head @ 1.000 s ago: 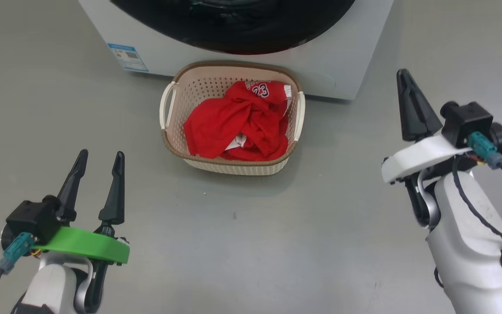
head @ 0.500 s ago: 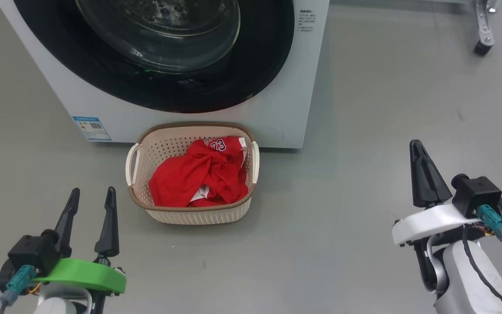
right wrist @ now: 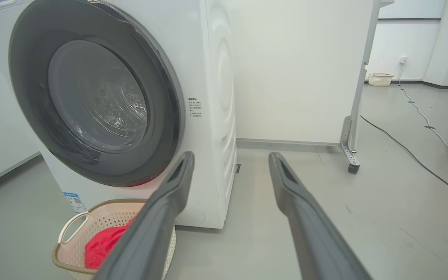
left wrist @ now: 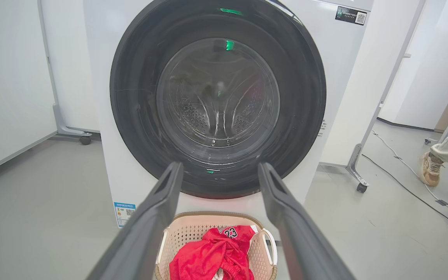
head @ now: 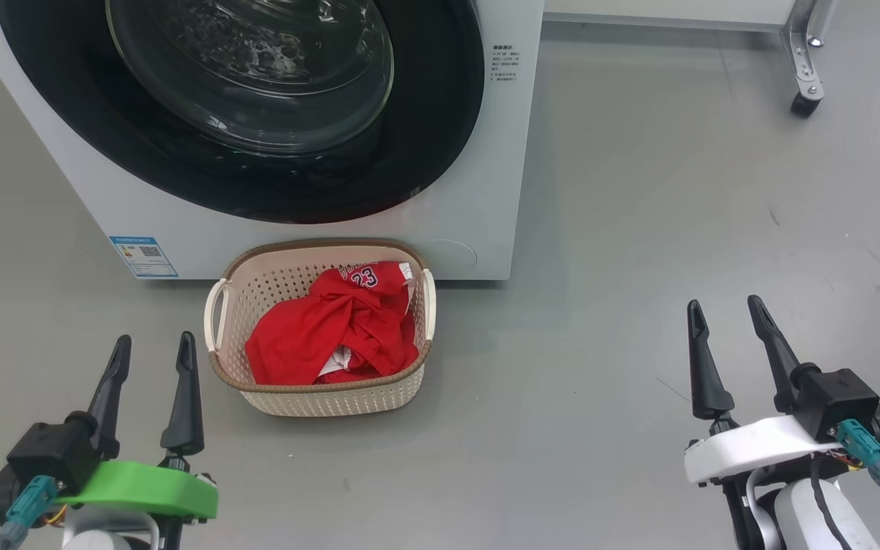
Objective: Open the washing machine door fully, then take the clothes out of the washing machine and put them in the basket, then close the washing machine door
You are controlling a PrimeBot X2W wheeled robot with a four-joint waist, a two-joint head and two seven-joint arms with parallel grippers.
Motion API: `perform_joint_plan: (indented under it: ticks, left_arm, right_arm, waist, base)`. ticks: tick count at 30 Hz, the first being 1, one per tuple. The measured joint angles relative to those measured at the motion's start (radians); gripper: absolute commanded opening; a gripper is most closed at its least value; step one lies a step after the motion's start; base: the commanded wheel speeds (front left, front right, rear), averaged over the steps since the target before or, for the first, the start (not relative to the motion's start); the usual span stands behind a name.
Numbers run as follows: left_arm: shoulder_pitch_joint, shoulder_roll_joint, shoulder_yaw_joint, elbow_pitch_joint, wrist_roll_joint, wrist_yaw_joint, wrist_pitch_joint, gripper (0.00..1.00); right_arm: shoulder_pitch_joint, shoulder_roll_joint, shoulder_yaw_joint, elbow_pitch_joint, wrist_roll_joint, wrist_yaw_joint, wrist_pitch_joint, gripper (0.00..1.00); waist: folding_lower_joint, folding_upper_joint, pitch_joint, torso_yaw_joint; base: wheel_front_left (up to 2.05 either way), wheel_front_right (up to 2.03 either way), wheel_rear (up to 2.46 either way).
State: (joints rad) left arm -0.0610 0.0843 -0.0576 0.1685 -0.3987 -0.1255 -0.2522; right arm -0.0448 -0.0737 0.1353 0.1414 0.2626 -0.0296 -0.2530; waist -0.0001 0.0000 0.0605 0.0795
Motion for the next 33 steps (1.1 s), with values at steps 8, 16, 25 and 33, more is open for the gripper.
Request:
perform_joint_plan:
  ticks: [8,16,25,33]
  left_arm:
    - [0.012,-0.002,-0.005,-0.002,0.013,0.0,0.0,1.0]
    - [0.014,-0.006,-0.02,0.0,0.013,0.0,0.0,1.0]
    - [0.032,-0.006,-0.057,0.022,0.006,0.0,0.0,1.0]
    - [0.032,0.002,-0.077,0.025,-0.002,0.0,0.0,1.0]
  right_arm:
    - [0.025,0.003,0.0,-0.043,-0.006,0.0,0.0,1.0]
    - [0.057,0.004,-0.001,-0.067,-0.019,0.0,0.0,1.0]
    - [0.07,0.008,-0.002,-0.083,-0.021,0.0,0.0,1.0]
    - [0.079,0.01,-0.004,-0.094,-0.025,0.0,0.0,1.0]
  waist:
    - [0.0,0.0,-0.003,-0.006]
    - [0.0,0.0,-0.002,-0.004]
    - [0.0,0.0,-0.001,-0.001]
    - [0.0,0.0,-0.002,-0.002]
  base:
    - [0.0,0.0,0.0]
    - [0.0,0.0,0.0]
    - [0.0,0.0,0.0]
    - [0.0,0.0,0.0]
